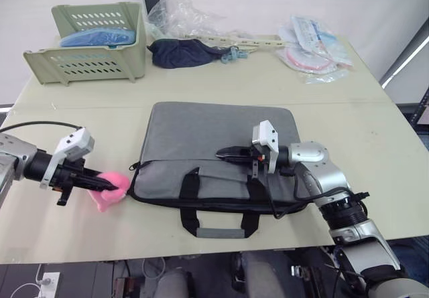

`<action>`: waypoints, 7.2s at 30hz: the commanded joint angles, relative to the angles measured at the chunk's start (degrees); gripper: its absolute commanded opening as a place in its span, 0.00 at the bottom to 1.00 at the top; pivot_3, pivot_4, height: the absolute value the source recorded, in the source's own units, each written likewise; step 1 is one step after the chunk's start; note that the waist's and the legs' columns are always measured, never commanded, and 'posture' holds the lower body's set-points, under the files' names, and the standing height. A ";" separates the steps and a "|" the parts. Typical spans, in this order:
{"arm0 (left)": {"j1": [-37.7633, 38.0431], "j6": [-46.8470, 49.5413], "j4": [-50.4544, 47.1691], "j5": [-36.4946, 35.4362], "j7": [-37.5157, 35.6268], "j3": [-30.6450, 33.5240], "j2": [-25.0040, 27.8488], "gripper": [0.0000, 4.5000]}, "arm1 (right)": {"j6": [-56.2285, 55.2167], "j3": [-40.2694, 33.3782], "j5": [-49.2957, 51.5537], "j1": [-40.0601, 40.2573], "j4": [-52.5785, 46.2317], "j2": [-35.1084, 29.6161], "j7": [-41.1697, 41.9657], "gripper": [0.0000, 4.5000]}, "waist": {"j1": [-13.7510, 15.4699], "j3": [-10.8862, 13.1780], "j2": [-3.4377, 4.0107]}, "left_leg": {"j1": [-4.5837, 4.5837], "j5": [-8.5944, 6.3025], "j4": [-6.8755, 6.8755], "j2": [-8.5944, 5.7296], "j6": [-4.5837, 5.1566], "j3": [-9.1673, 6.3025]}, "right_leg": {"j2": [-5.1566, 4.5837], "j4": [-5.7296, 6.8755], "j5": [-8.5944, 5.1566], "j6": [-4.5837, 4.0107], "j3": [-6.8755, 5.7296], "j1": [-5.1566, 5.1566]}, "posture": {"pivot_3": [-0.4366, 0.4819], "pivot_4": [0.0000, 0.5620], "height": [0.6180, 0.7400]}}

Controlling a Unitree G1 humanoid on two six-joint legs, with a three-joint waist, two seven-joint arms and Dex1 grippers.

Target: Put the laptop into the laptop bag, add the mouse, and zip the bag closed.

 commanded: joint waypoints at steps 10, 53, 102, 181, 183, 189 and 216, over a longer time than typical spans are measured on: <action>11.63 7.66 -15.48 -8.16 -1.61 7.07 1.24 0.04 | 0.47 2.03 -3.90 3.31 3.72 0.15 -0.98 0.00 | -0.07 0.00 0.00 | 0.07 -0.04 -0.06 0.03 -0.07 0.05 | 0.02 0.07 -0.08 -0.13 0.00 -0.02 | 0.48 0.27 1.00; -19.10 -19.30 24.29 15.54 10.90 4.20 -16.00 0.04 | 13.23 1.72 -1.41 -1.70 -5.21 2.38 -3.93 0.00 | 1.08 0.03 0.06 | -0.12 0.01 0.01 0.01 -0.09 0.14 | 0.03 0.19 -0.08 -0.14 -0.20 -0.16 | 0.48 0.27 1.00; 18.35 13.66 -23.89 -9.33 9.81 15.69 -11.36 0.04 | 2.55 4.25 -9.30 2.20 7.99 2.12 -4.92 0.00 | 1.28 -0.86 -0.27 | 0.33 -0.14 -0.09 0.57 -0.34 0.04 | -0.10 0.13 -0.24 -0.44 0.24 0.06 | 0.48 0.27 1.00; 21.63 4.03 -19.46 -13.23 -0.79 11.57 -0.01 0.00 | -1.24 4.04 -9.73 0.58 12.85 0.75 -3.49 0.00 | 1.36 -0.83 -0.27 | 0.72 -0.34 -0.45 0.66 -0.48 0.08 | -0.74 0.12 -0.58 -1.05 -0.01 0.09 | 0.48 0.27 1.00; 22.91 5.33 -21.87 -14.02 1.20 11.88 -2.23 0.00 | -1.27 4.02 -9.78 0.64 12.98 0.85 -3.64 0.00 | 1.35 -0.84 -0.27 | 0.75 -0.34 -0.54 0.65 -0.49 0.08 | -0.74 0.09 -0.58 -1.05 0.00 0.09 | 0.48 0.27 1.00; 23.42 6.23 -24.45 -12.58 5.40 10.98 -7.05 0.00 | -1.18 4.11 -10.01 1.03 12.74 0.81 -3.74 0.00 | 1.36 -0.85 -0.29 | 0.85 -0.31 -0.95 0.62 -0.53 0.10 | -0.75 -0.04 -0.58 -1.05 -0.10 0.10 | 0.48 0.27 1.00; 20.93 -2.57 -33.62 -8.23 16.18 3.90 -26.07 0.00 | -1.77 4.26 -10.58 1.08 13.65 1.45 -4.35 0.00 | 1.40 -0.92 -0.13 | 1.03 -0.31 -1.10 0.61 -0.55 0.07 | -0.81 -0.37 -0.55 -1.01 -0.13 0.38 | 0.48 0.27 1.00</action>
